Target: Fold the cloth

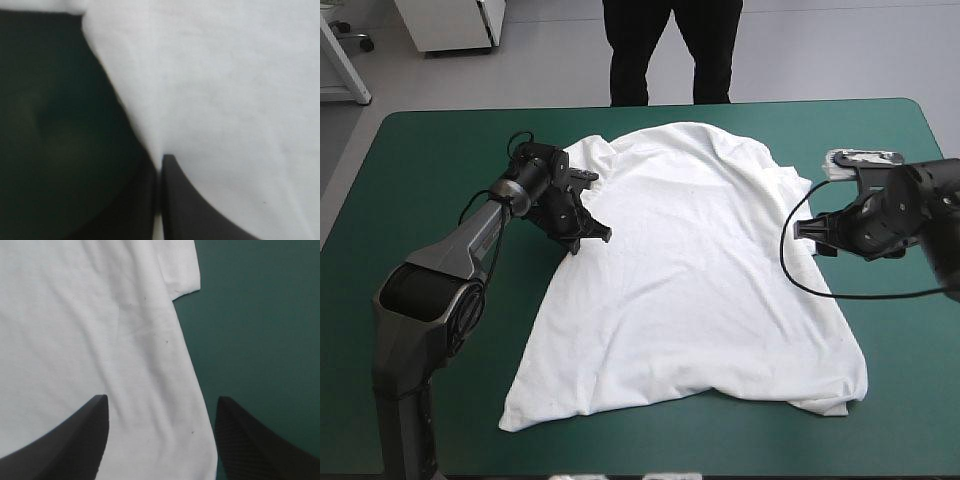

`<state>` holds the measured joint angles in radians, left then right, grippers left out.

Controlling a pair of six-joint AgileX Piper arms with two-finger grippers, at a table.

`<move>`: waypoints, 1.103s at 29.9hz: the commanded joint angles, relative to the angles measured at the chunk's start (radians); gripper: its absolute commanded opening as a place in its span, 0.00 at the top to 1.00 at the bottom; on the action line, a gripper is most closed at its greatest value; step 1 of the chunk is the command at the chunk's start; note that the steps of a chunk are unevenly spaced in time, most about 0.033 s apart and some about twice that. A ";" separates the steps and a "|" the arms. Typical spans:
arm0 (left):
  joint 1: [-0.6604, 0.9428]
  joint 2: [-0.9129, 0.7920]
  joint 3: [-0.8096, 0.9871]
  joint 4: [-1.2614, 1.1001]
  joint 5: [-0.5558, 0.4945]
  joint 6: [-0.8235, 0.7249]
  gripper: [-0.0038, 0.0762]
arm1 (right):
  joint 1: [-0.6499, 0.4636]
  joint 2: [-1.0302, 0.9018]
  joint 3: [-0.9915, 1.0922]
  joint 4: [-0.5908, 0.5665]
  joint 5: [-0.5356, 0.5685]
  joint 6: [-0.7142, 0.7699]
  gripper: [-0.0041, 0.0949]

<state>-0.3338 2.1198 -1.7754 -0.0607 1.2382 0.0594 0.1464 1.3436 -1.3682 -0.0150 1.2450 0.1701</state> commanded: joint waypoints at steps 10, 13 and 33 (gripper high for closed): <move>-0.002 -0.007 0.002 0.000 -0.003 0.016 0.96 | -0.009 0.243 -0.036 0.033 -0.120 0.010 0.38; -0.002 -0.007 0.002 0.000 -0.003 0.016 0.96 | -0.009 0.291 -0.036 0.023 -0.126 0.009 0.38; -0.002 -0.007 0.002 -0.037 -0.002 0.020 0.96 | -0.011 0.512 -0.032 0.081 -0.208 0.016 0.65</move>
<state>-0.3338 2.1198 -1.7754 -0.0736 1.2370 0.0779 0.1415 1.8751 -1.3840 0.0240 1.0546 0.1924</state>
